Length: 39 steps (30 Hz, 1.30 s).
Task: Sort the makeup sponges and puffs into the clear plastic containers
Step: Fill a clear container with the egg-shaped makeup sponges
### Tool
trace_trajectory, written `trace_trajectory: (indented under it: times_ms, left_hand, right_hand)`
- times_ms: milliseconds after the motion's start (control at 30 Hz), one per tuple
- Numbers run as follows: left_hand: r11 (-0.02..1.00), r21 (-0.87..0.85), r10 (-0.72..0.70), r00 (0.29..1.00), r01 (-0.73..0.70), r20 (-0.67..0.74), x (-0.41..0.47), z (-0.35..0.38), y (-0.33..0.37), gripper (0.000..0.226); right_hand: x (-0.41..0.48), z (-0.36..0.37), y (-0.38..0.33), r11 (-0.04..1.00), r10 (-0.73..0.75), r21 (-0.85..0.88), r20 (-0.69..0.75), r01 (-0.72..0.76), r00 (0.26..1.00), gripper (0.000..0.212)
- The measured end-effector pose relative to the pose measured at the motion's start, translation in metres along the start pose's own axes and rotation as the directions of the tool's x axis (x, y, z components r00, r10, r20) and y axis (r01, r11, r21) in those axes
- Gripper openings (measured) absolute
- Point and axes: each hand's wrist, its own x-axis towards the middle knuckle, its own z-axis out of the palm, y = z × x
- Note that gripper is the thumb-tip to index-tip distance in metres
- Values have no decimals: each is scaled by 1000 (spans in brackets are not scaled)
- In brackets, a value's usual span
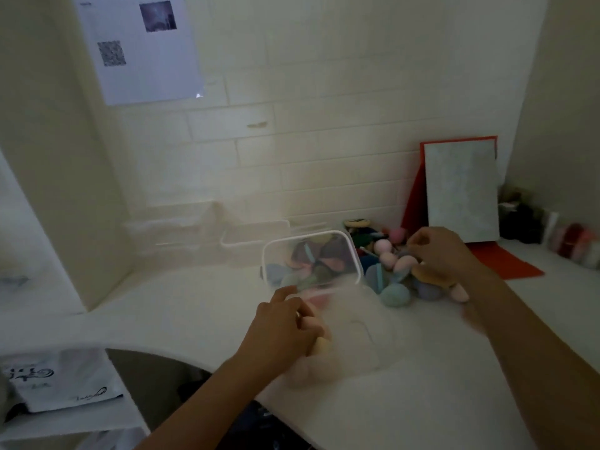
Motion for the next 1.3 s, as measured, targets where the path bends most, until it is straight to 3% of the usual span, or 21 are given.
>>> trace_trajectory:
  times_ms: [233, 333, 467, 567, 667, 767, 867, 967, 1133, 1200, 1300]
  left_hand:
    - [964, 245, -89, 994, 103, -67, 27, 0, 29, 42]
    - [966, 260, 1, 998, 14, -57, 29, -1, 29, 46]
    - [977, 31, 208, 975, -211, 83, 34, -2, 26, 32]
    - [972, -26, 234, 957, -232, 170, 34, -3, 23, 29]
    - [974, 19, 222, 962, -228, 162, 35, 1, 18, 32]
    - [980, -2, 198, 970, -200, 139, 32, 1, 19, 33]
    - [981, -56, 190, 973, -184, 128, 29, 1, 21, 30]
    - [979, 11, 201, 971, -204, 129, 30, 3, 22, 28]
    - [988, 28, 150, 984, -153, 96, 30, 4, 24, 28]
    - [989, 31, 140, 985, -144, 97, 29, 4, 25, 24]
    - [989, 42, 136, 986, -140, 98, 28, 3, 27, 19]
  right_hand:
    - [15, 19, 21, 994, 3, -110, 8, -2, 1000, 17]
    - [17, 23, 19, 959, -24, -281, 73, 44, 997, 30]
    - [18, 23, 10, 819, 9, -570, 127, 66, 992, 43]
    - [18, 28, 12, 860, 7, -507, 128, 60, 992, 48]
    - [20, 32, 16, 899, -56, -421, 165, 121, 985, 37]
    - [21, 33, 17, 835, -71, -520, 224, 181, 972, 33]
    - [20, 37, 16, 786, -49, -599, 185, 153, 981, 39]
    - [13, 37, 9, 778, -60, -614, 131, 129, 990, 37]
    - [6, 21, -8, 865, -91, -488, 80, 119, 993, 26]
    - [3, 7, -21, 910, -121, -385, 103, 152, 987, 18]
    - [-7, -11, -48, 979, -147, -108, 200, 171, 969, 25]
